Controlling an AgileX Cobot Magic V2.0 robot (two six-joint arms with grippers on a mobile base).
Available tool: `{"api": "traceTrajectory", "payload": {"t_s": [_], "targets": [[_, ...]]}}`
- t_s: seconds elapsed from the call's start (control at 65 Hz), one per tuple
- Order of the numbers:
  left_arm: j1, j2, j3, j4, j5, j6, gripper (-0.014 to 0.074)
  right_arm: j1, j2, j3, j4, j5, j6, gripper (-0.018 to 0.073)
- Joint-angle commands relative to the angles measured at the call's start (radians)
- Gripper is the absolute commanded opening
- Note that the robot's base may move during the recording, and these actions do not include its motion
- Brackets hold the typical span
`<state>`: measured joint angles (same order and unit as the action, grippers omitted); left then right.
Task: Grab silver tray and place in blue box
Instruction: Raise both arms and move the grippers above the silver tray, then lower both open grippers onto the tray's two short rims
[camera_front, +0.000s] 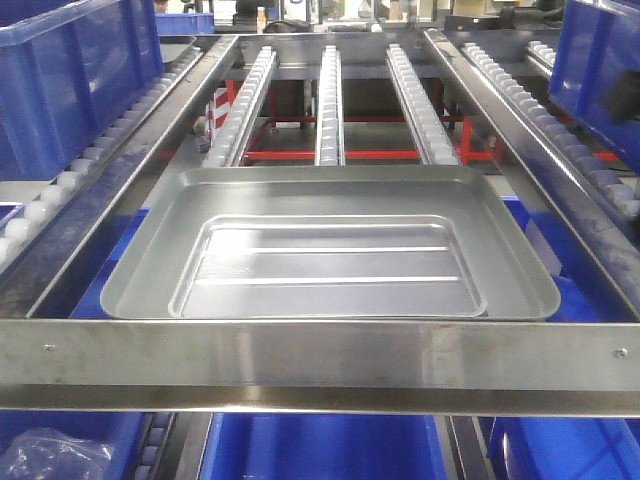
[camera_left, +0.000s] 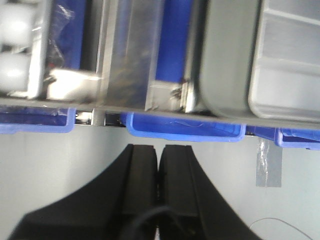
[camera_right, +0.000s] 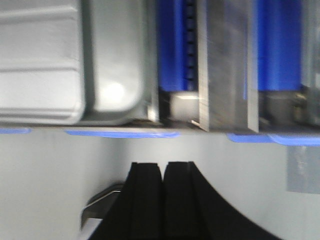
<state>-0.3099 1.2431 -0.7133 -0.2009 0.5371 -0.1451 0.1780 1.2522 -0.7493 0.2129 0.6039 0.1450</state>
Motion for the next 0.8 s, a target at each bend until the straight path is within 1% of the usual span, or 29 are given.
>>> {"api": "traceTrajectory", "payload": {"t_s": [0.0,0.031,0.077,0.123,0.169,0.2,0.246,0.369,0.431,0.523,0.661,0.784], "targets": [[-0.077,0.051,-0.108,0.135,-0.048,-0.194,-0.0006,0.063,0.046,-0.087,-0.054,-0.058,0.107,0.0059],[-0.102,0.077,-0.135,0.190,-0.040,-0.255,-0.0006,0.085,0.067,-0.106,-0.100,-0.059,0.149,0.0060],[-0.142,0.130,-0.187,0.294,-0.016,-0.350,-0.0006,0.120,0.104,-0.141,-0.183,-0.056,0.248,0.0060],[-0.179,0.177,-0.240,0.354,0.014,-0.414,-0.0006,0.156,0.142,-0.178,-0.271,-0.047,0.345,0.0060],[-0.209,0.217,-0.294,0.383,0.041,-0.435,-0.0006,0.181,0.180,-0.217,-0.345,-0.033,0.424,0.0060],[-0.226,0.248,-0.330,0.385,0.055,-0.435,-0.0006,0.199,0.208,-0.248,-0.394,-0.013,0.475,0.0060],[-0.241,0.290,-0.377,0.372,0.064,-0.435,-0.0006,0.222,0.246,-0.288,-0.434,0.011,0.520,0.0060],[-0.251,0.385,-0.472,0.320,0.071,-0.435,-0.0006,0.256,0.333,-0.373,-0.435,0.033,0.525,0.0060],[-0.251,0.418,-0.506,0.306,0.087,-0.435,-0.0006,0.262,0.367,-0.399,-0.434,0.036,0.525,0.0060],[-0.251,0.461,-0.537,0.306,0.121,-0.435,-0.0006,0.263,0.400,-0.419,-0.432,0.048,0.525,0.0060],[-0.251,0.482,-0.544,0.306,0.128,-0.433,-0.0006,0.263,0.406,-0.421,-0.431,0.046,0.518,0.0060],[-0.251,0.486,-0.544,0.306,0.131,-0.433,-0.0006,0.263,0.408,-0.421,-0.430,0.040,0.480,0.0060]]}}
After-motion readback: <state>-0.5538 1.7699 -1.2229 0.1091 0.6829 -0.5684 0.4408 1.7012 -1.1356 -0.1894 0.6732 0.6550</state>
